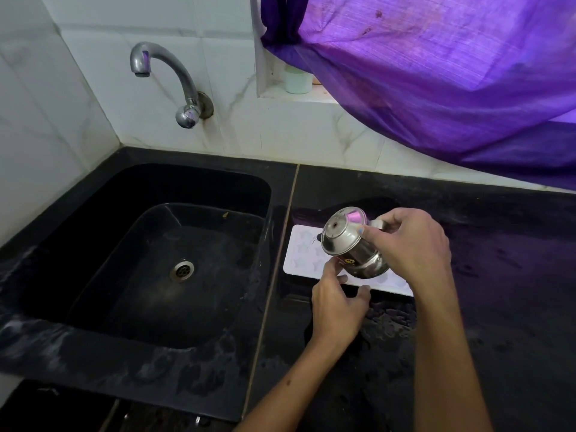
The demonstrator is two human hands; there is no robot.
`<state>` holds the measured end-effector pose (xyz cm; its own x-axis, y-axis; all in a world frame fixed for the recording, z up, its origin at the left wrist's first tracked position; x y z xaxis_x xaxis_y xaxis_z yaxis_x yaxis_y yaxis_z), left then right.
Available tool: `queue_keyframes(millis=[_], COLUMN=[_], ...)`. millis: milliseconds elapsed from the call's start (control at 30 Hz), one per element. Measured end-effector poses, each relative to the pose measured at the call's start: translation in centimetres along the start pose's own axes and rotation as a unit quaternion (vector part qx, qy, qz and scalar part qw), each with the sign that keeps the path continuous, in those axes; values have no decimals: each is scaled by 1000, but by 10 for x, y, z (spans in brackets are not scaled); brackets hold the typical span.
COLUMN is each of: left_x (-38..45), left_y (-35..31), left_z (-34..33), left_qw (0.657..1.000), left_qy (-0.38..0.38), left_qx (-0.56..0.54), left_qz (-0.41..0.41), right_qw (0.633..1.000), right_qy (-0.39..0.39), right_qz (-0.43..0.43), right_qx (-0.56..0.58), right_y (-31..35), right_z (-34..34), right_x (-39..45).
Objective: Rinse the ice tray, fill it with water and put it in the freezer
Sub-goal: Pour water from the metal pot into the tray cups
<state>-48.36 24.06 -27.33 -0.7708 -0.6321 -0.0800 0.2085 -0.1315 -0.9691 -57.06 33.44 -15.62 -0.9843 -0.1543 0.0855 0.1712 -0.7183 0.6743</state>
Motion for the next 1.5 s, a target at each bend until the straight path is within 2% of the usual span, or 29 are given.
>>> queue_keyframes(millis=[233, 400, 600, 733, 933, 1200, 1500], left_x=[3, 17, 58, 95, 154, 229, 266], left_y=[1, 0, -14, -20, -25, -31, -26], left_z=[1, 14, 29, 25, 10, -14, -27], left_qw=[1000, 1000, 999, 997, 997, 996, 994], left_qy=[-1, -20, -25, -1, 40, 67, 60], left_qx=[-5, -1, -34, -64, -66, -15, 4], left_qz=[0, -4, -33, -32, 5, 62, 94], right_qw=[1000, 991, 938, 908, 889, 873, 879], right_qy=[2, 7, 52, 83, 88, 82, 92], right_qz=[-7, -40, -139, -177, -204, -224, -237], right_qx=[25, 130, 313, 371, 400, 425, 404], right_y=[-5, -23, -49, -54, -57, -58, -62], right_z=[0, -7, -41, -66, -96, -131, -149], right_x=[3, 13, 31, 49, 100, 171, 209])
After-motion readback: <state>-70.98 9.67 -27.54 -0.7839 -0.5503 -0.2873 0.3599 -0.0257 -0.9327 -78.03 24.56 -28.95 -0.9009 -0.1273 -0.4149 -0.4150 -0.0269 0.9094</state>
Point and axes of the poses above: each hand's wrist, its own x-axis towards the middle knuckle, its own z-axis out of the back of the hand, y = z × x, the point moved 9 cm from there along x, towards the middle knuckle, and after that the axes turned 4 degrees about -y, right-handed, at the moved point
